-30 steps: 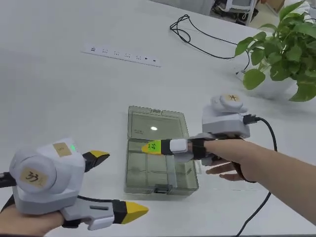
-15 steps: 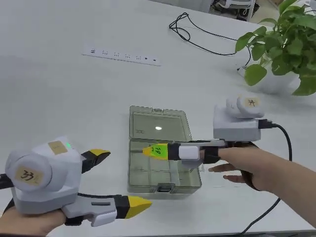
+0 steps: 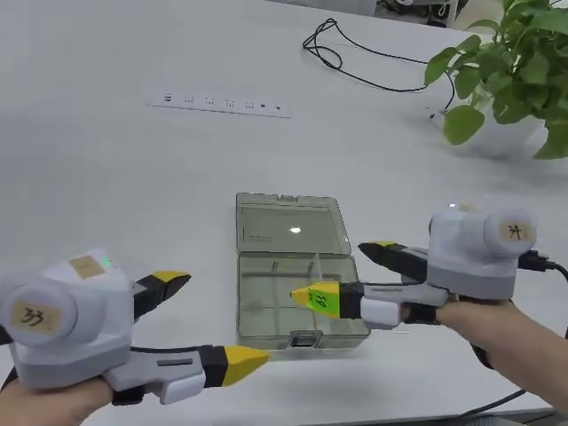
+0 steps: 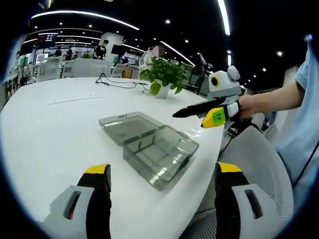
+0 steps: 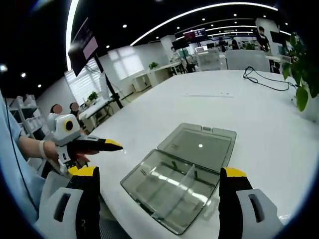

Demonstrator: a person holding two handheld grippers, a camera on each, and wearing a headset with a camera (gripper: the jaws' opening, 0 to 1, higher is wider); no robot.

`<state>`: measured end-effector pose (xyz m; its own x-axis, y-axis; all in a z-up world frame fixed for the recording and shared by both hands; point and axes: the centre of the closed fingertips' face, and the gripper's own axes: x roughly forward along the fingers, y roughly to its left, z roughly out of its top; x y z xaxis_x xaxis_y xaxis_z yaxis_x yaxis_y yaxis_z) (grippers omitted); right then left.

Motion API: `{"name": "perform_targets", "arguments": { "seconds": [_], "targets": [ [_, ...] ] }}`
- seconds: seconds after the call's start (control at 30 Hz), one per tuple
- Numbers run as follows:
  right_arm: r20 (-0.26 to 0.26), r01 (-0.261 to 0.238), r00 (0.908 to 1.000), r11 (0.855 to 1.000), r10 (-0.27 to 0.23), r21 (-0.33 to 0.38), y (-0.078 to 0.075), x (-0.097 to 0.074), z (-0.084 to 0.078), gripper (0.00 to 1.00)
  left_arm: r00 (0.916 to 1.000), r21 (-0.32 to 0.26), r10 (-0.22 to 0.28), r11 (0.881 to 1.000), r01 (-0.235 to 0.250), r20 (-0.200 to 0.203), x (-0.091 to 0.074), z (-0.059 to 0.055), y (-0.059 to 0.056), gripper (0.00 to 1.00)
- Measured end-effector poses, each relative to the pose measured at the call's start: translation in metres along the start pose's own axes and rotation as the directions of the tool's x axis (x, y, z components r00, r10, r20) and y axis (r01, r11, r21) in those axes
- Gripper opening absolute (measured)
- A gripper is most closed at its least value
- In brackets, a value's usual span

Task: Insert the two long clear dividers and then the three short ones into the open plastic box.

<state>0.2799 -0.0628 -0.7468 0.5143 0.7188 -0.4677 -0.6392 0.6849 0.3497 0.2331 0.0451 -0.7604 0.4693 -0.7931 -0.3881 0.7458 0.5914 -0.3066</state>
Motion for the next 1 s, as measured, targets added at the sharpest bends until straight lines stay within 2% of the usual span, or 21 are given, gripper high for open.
{"name": "perform_targets", "arguments": {
  "seconds": [0.23, 0.27, 0.37, 0.47, 0.5, 0.63, 0.7, 0.77, 0.83, 0.87, 0.93, 0.97, 1.0],
  "targets": [
    [0.010, 0.029, 0.9996, 0.999, -0.028, -0.044, -0.014, -0.011, -0.009, 1.00, 0.9996, -0.008, 0.020, 1.000, -0.020, -0.018, -0.003, 0.002, 0.007, 0.87],
    [0.033, 0.047, 0.9984, 0.997, -0.045, -0.053, -0.019, -0.015, -0.009, 1.00, 0.9995, -0.009, 0.024, 1.000, -0.024, -0.022, -0.004, 0.001, 0.008, 0.87],
    [0.039, 0.056, 0.9978, 0.997, -0.054, -0.057, -0.021, -0.020, -0.012, 1.00, 0.9988, -0.020, 0.032, 0.999, -0.033, -0.038, -0.005, -0.003, 0.011, 0.87],
    [0.036, 0.060, 0.9977, 0.993, -0.057, -0.098, -0.021, -0.024, -0.014, 1.00, 0.9982, -0.033, 0.037, 0.999, -0.039, -0.047, -0.007, -0.006, 0.013, 0.87],
    [0.037, 0.059, 0.9978, 0.990, -0.055, -0.132, -0.019, -0.026, -0.016, 1.00, 0.9979, -0.046, 0.043, 0.998, -0.045, -0.048, -0.008, -0.007, 0.016, 0.87],
    [0.030, 0.058, 0.9981, 0.985, -0.054, -0.160, -0.017, -0.030, -0.022, 1.00, 0.9951, -0.055, 0.066, 0.996, -0.070, -0.074, -0.012, -0.013, 0.026, 0.87],
    [0.019, 0.055, 0.9985, 0.980, -0.052, -0.189, -0.015, -0.032, -0.026, 1.00, 0.9912, -0.048, 0.089, 0.994, -0.094, -0.098, -0.017, -0.016, 0.035, 0.87],
    [0.014, 0.053, 0.9986, 0.977, -0.051, -0.205, -0.014, -0.035, -0.029, 1.00, 0.9890, -0.049, 0.106, 0.993, -0.112, -0.103, -0.021, -0.016, 0.043, 0.87],
    [0.012, 0.056, 0.9984, 0.977, -0.054, -0.206, -0.014, -0.037, -0.032, 1.00, 0.9809, -0.048, 0.144, 0.987, -0.152, -0.131, -0.026, -0.019, 0.056, 0.86],
    [0.017, 0.056, 0.9984, 0.977, -0.054, -0.203, -0.014, -0.040, -0.033, 1.00, 0.9740, -0.029, 0.174, 0.983, -0.180, -0.145, -0.030, -0.021, 0.065, 0.85],
    [0.019, 0.060, 0.9982, 0.978, -0.057, -0.198, -0.015, -0.042, -0.034, 1.00, 0.9543, -0.022, 0.221, 0.973, -0.230, -0.201, -0.038, -0.027, 0.081, 0.81],
    [0.023, 0.060, 0.9981, 0.979, -0.057, -0.197, -0.014, -0.043, -0.034, 1.00, 0.9496, -0.024, 0.229, 0.971, -0.239, -0.214, -0.040, -0.028, 0.085, 0.81],
    [0.024, 0.059, 0.9982, 0.979, -0.055, -0.195, -0.014, -0.044, -0.035, 1.00, 0.9342, -0.021, 0.253, 0.964, -0.267, -0.251, -0.044, -0.033, 0.092, 0.81]
  ]
}}
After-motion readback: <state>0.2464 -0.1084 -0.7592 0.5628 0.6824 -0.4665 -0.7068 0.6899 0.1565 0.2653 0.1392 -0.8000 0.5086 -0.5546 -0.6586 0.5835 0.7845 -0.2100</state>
